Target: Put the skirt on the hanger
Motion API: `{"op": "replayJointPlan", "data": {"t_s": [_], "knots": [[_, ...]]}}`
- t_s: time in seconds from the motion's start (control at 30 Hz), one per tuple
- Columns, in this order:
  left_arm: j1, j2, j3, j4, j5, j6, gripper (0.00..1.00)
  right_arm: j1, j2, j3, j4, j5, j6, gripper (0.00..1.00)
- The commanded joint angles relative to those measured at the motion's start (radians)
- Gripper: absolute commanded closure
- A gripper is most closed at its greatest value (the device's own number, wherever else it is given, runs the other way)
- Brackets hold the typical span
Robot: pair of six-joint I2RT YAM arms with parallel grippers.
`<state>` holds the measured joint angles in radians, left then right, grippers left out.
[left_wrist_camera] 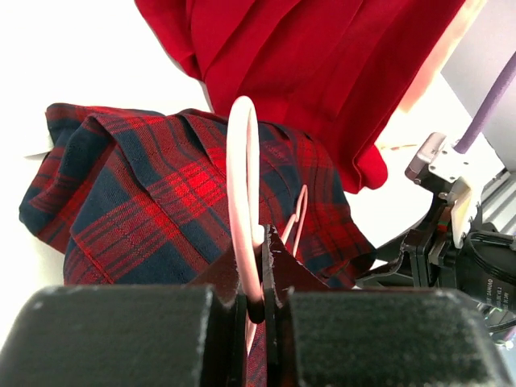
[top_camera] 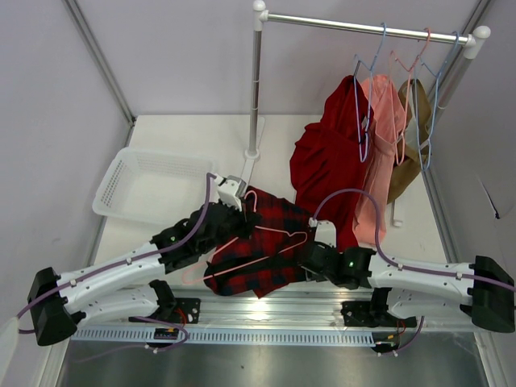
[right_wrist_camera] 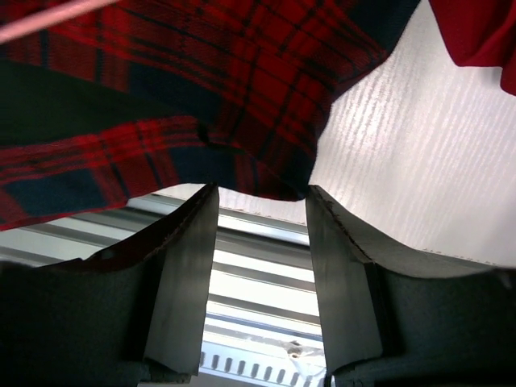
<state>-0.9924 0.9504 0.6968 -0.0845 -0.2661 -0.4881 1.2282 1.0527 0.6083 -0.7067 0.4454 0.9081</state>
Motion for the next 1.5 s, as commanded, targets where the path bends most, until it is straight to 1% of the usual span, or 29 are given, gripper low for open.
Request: {"op": "replayJointPlan", "data": {"t_s": [0.0,0.07,0.1,0.2,0.3,0.4,0.47,0.53,0.6,0.77,0.8,0.83,0.9,1.0,1.07,1.23,1.37,1.47], "knots": [[0.012,-0.018,-0.011,0.052,-0.001,0.028,1.00,0.010,-0.010,0.050,0.025,0.046,0.070,0.48],[0.012,-0.015,-0.014,0.057,0.004,0.025,1.00,0.010,0.004,0.041,0.032,0.038,0.100,0.51],[0.012,-0.015,-0.016,0.061,0.004,0.025,1.00,0.011,0.024,0.038,0.050,0.036,0.110,0.55],[0.011,-0.012,-0.019,0.069,0.010,0.022,1.00,0.010,0.061,0.028,0.100,0.027,0.150,0.63],[0.012,-0.009,-0.022,0.072,0.016,0.020,1.00,0.010,0.095,0.030,0.119,0.042,0.193,0.65],[0.011,-0.007,-0.022,0.074,0.019,0.020,1.00,0.011,0.121,0.054,0.118,0.061,0.229,0.64],[0.011,-0.007,-0.017,0.074,0.021,0.020,1.00,0.017,0.113,0.056,0.121,0.065,0.247,0.62],[0.011,-0.007,-0.014,0.074,0.021,0.022,1.00,0.042,0.104,0.067,0.119,0.079,0.256,0.63],[0.011,-0.004,-0.014,0.074,0.021,0.025,1.00,0.088,0.095,0.094,0.070,0.117,0.291,0.62],[0.011,0.002,-0.010,0.074,0.021,0.026,1.00,0.131,0.078,0.099,0.015,0.130,0.360,0.63],[0.011,0.002,-0.008,0.074,0.021,0.028,1.00,0.142,0.070,0.103,0.000,0.137,0.394,0.63],[0.012,0.002,-0.006,0.072,0.019,0.029,1.00,0.161,0.064,0.107,-0.016,0.151,0.409,0.62],[0.011,0.002,-0.008,0.074,0.018,0.029,1.00,0.162,0.052,0.096,-0.028,0.153,0.429,0.61],[0.011,0.001,-0.014,0.078,0.019,0.026,1.00,0.145,0.061,0.065,-0.002,0.144,0.427,0.63],[0.011,0.002,-0.013,0.077,0.024,0.026,1.00,0.120,0.069,0.045,0.032,0.134,0.414,0.66],[0.011,-0.004,-0.013,0.072,0.025,0.028,1.00,0.064,0.116,0.015,0.105,0.118,0.354,0.69],[0.011,-0.007,-0.006,0.068,0.025,0.029,1.00,0.056,0.150,0.028,0.130,0.145,0.301,0.69],[0.011,-0.006,-0.005,0.065,0.027,0.029,1.00,0.036,0.171,0.030,0.131,0.135,0.291,0.69]]}}
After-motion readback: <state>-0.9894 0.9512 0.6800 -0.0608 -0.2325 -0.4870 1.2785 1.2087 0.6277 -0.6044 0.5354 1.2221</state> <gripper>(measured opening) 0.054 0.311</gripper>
